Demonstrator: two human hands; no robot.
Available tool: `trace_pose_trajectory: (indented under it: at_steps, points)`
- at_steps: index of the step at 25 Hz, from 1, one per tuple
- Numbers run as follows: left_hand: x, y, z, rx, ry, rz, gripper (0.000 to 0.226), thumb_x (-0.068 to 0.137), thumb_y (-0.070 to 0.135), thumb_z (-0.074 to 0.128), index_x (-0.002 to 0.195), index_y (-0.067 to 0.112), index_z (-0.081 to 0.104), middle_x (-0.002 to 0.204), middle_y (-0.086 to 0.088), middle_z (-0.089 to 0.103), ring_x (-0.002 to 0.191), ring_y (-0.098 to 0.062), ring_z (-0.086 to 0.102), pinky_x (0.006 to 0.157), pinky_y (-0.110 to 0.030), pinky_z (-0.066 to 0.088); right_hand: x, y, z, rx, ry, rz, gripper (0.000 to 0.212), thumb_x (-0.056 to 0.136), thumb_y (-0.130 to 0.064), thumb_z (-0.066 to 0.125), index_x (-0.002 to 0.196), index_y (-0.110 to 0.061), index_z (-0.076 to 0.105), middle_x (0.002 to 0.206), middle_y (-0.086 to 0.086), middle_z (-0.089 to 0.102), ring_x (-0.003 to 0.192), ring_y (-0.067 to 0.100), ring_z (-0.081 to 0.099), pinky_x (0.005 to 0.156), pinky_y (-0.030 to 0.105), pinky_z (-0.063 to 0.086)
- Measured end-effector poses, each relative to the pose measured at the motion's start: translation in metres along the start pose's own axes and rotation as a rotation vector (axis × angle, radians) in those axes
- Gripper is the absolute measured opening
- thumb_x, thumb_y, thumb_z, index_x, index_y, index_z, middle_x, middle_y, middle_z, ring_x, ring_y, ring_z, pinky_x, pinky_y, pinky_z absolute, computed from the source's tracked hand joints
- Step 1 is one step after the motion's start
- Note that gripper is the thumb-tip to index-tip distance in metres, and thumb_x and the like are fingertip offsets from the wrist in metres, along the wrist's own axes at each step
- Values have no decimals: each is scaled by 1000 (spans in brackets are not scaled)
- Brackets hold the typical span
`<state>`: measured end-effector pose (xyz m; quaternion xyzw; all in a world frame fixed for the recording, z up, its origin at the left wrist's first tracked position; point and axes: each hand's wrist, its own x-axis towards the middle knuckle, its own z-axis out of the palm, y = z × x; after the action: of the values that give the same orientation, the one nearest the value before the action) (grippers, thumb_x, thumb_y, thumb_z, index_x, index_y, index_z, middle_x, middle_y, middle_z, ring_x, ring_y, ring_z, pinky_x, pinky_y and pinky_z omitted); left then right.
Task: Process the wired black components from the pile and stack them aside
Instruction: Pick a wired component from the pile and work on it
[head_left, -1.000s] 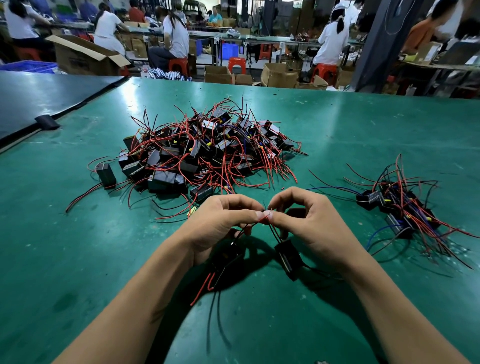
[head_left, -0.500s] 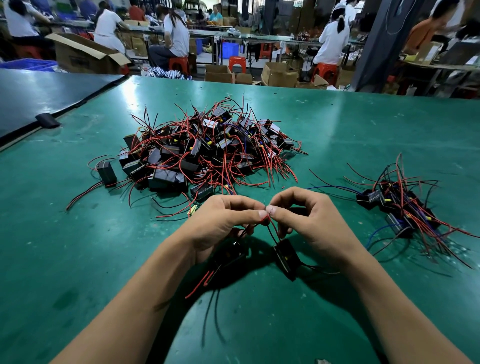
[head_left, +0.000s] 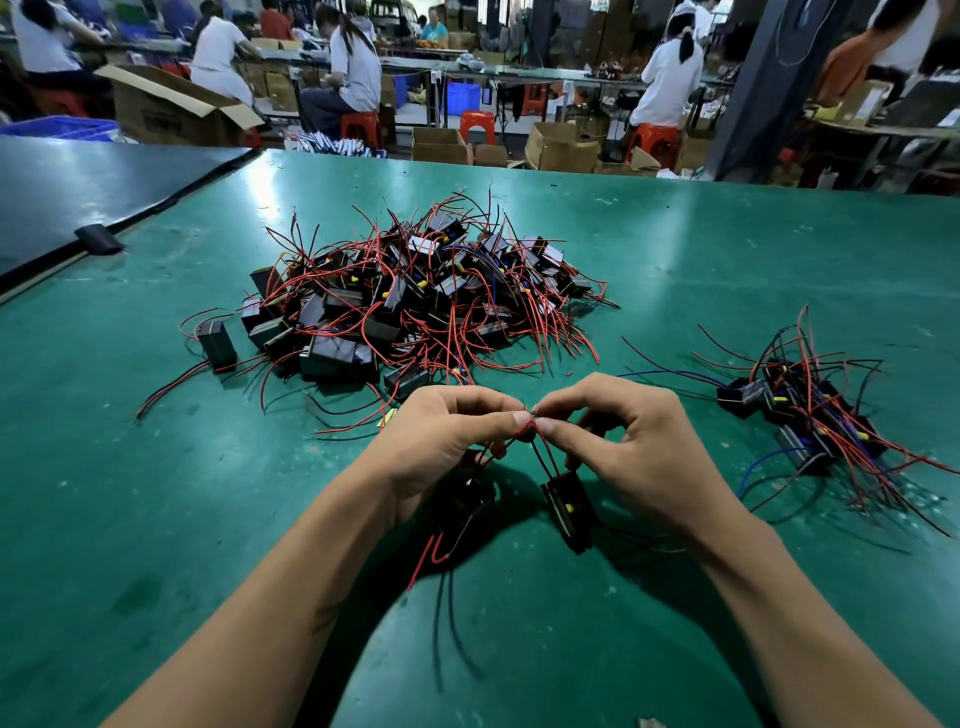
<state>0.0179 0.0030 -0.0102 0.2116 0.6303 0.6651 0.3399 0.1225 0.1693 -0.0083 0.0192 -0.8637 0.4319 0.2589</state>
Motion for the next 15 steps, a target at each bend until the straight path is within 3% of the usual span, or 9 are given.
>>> trace_pose_trajectory:
  at_steps: [7,15]
  points:
    - [-1,2,-1,7,-51,-12,18,70,23,75,82,11,70,91,-13,70,68,-12,56,62,-26,41,0,4,2,-67,1,-82,7,84,-11,79,91,-13,79,83,-2,72,68,13,65,62,35,54]
    - [-2,2,-4,-4,-98,-2,18,66,24,77,79,12,72,82,-7,72,64,-11,54,59,-24,42,0,6,3,-110,31,-164,7,86,-13,77,93,-13,78,84,-3,71,71,8,65,63,32,54]
